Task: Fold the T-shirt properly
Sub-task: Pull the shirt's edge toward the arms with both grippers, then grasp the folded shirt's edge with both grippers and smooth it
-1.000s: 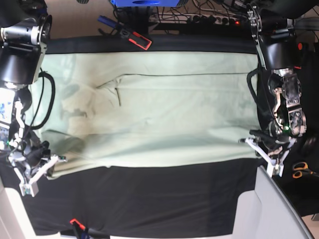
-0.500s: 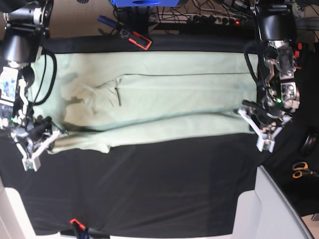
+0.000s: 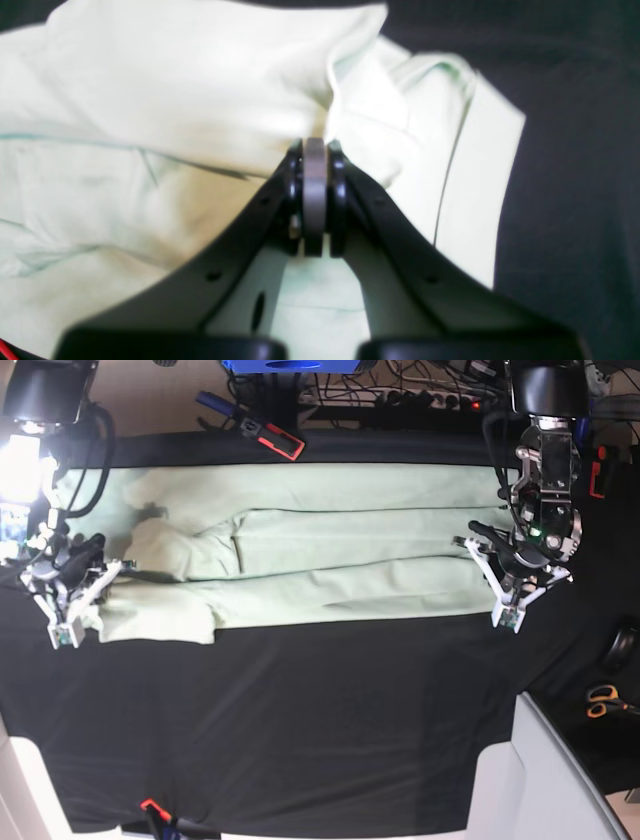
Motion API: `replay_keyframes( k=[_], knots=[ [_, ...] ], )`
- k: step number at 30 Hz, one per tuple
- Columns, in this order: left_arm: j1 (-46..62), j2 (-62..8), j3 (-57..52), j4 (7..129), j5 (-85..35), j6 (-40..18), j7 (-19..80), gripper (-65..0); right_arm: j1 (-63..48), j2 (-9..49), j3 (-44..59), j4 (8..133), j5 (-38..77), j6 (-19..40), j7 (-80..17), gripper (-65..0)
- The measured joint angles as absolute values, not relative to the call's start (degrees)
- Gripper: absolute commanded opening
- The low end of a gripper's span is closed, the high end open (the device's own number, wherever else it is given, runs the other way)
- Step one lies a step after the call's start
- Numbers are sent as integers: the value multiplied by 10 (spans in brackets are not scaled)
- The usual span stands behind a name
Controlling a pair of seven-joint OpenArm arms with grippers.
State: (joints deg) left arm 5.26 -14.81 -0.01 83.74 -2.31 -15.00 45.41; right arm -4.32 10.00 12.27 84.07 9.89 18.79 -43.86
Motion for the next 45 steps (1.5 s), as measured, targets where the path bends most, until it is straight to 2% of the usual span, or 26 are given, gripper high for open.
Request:
replay_keyframes(
  k=[7, 14, 45],
  knots=[
    [62, -157, 1, 837, -16, -150, 453, -650, -56, 95, 155, 841, 101, 190, -435, -650],
    [79, -173, 1, 836, -16, -187, 454, -650, -78, 93, 155, 858, 101, 190, -440, -650],
    [97, -184, 2, 819, -18, -187, 450, -650, -105, 94, 155, 859, 101, 189, -434, -650]
  ],
)
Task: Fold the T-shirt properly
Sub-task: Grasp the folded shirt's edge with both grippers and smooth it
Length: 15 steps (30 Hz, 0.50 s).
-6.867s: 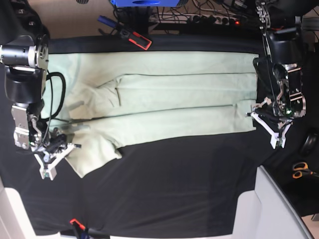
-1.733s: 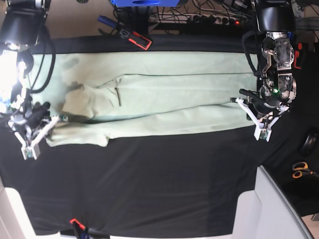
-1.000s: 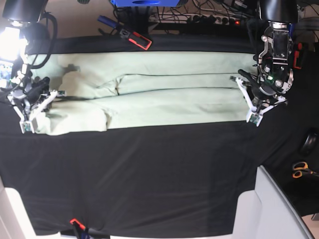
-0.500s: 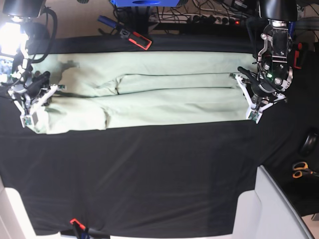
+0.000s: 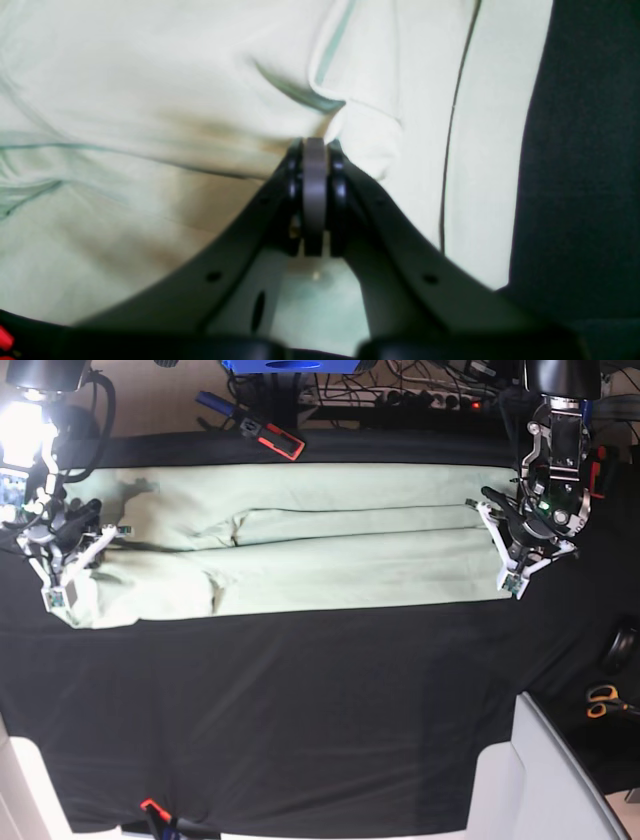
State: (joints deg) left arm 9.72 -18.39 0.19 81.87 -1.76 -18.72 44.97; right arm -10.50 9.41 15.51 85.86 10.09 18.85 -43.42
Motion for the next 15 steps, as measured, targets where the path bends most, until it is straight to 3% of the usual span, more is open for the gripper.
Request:
replay_keyframes(
  k=[10, 15],
  knots=[
    [99, -183, 2, 808, -17, -187, 448, -650, -110, 61, 179, 857, 100, 179, -434, -640],
    [99, -184, 2, 809, -17, -187, 446, -650, -113, 48, 220, 857, 97, 166, -437, -470]
  ],
)
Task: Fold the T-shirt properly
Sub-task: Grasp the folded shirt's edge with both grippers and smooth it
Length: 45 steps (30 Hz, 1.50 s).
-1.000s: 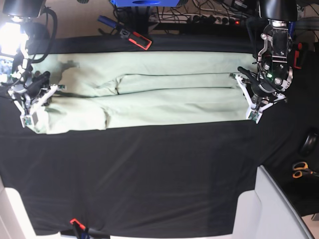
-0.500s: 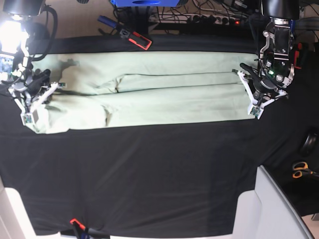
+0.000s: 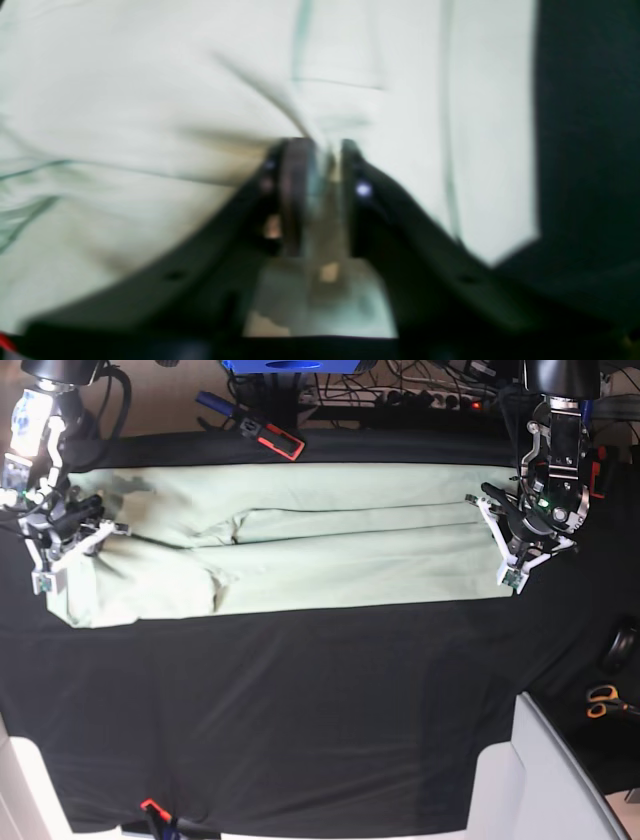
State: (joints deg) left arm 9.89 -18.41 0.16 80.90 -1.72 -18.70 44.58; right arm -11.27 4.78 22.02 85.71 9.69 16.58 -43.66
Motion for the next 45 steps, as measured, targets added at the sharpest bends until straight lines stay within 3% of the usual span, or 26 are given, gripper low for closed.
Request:
replay_keyframes(
  k=[2, 7, 10, 14, 19, 24, 26, 28, 30, 37, 45],
  knots=[
    [99, -183, 0, 809, -17, -187, 446, -595, -112, 49, 227, 857, 96, 164, -436, -427],
    [112, -194, -5, 854, -16, -185, 454, -326, -113, 46, 248, 858, 96, 165, -436, -421],
    [130, -192, -40, 904, -17, -185, 453, -269, -117, 49, 250, 866, 94, 162, -445, -419],
    [145, -191, -102, 957, -15, -185, 456, -269, -126, 45, 249, 921, 95, 164, -473, -414],
    [144, -190, -135, 982, -17, -187, 507, -269, -138, 47, 249, 1006, 97, 164, -480, -315],
    [158, -146, -136, 998, -77, -188, 508, -299, -145, 25, 227, 1006, 100, 166, -433, -321],
    [157, -123, -134, 994, -119, -211, 508, -445, -144, 25, 198, 986, 96, 163, -409, -357],
    [154, -100, -133, 993, -125, -211, 507, -650, -144, 25, 175, 971, 99, 167, -399, -480],
    [145, -85, -135, 982, -123, -210, 496, -650, -145, 25, 160, 957, 100, 166, -383, -650],
    [138, -79, -92, 892, -25, -209, 396, -650, -98, 27, 156, 857, 97, 165, -373, -650],
    [132, -83, -96, 808, -15, -209, 345, -650, -76, 59, 156, 762, 100, 166, -329, -650]
  ],
)
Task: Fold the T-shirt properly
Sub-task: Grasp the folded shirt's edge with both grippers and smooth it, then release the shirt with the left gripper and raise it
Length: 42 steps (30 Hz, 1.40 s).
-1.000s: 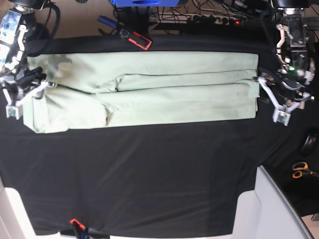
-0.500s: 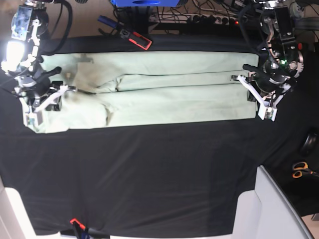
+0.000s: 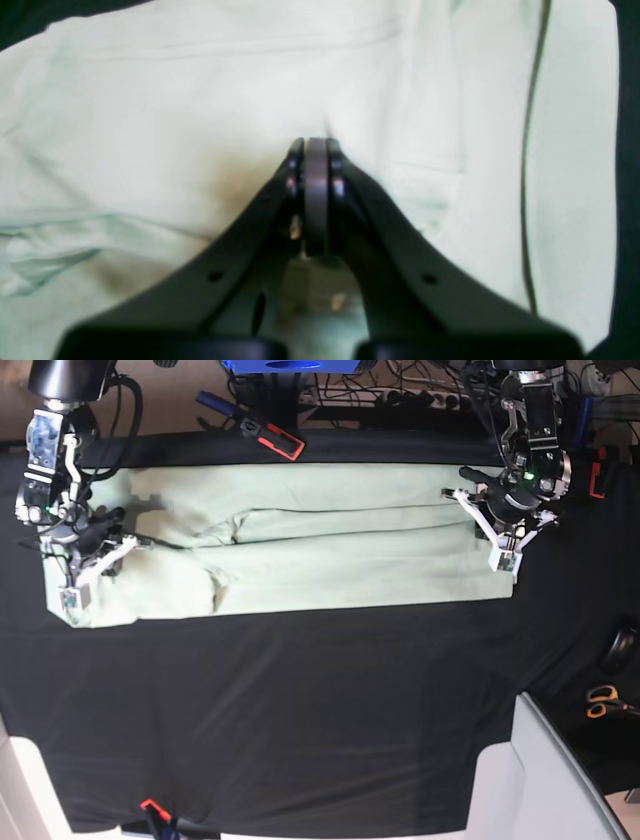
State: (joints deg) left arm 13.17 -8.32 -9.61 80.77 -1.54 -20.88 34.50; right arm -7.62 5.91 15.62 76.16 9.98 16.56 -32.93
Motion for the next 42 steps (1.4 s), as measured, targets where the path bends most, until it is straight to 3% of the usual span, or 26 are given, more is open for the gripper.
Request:
replay_keyframes(
  k=[10, 16, 21, 23, 26, 29, 31, 37, 42],
  knots=[
    [123, -100, -96, 798, -21, -211, 343, -650, -77, 92, 154, 728, 108, 180, -305, -650],
    [167, -102, -99, 877, -16, -209, 354, -650, -80, 89, 152, 739, 103, 173, -309, -650],
    [207, -89, -225, 938, -49, -213, 353, -650, -135, 43, 184, 850, 96, 161, -268, -650],
    [208, -89, -280, 933, -108, -247, 358, -640, -155, 28, 184, 898, 97, 169, -255, -649],
    [202, -106, -330, 894, -210, -324, 412, -457, -181, 14, 182, 947, 100, 172, -251, -589],
    [198, -141, -357, 846, -300, -349, 441, -149, -212, 17, 179, 972, 95, 163, -253, -479],
    [196, -159, -360, 823, -350, -355, 435, -2, -233, 20, 170, 980, 96, 167, -254, -405],
    [156, -159, -356, 734, -367, -378, 439, 0, -268, 19, 158, 992, 98, 169, -251, -234],
    [103, -162, -327, 658, -365, -393, 441, 0, -273, 18, 158, 992, 99, 166, -251, -231]
  ],
)
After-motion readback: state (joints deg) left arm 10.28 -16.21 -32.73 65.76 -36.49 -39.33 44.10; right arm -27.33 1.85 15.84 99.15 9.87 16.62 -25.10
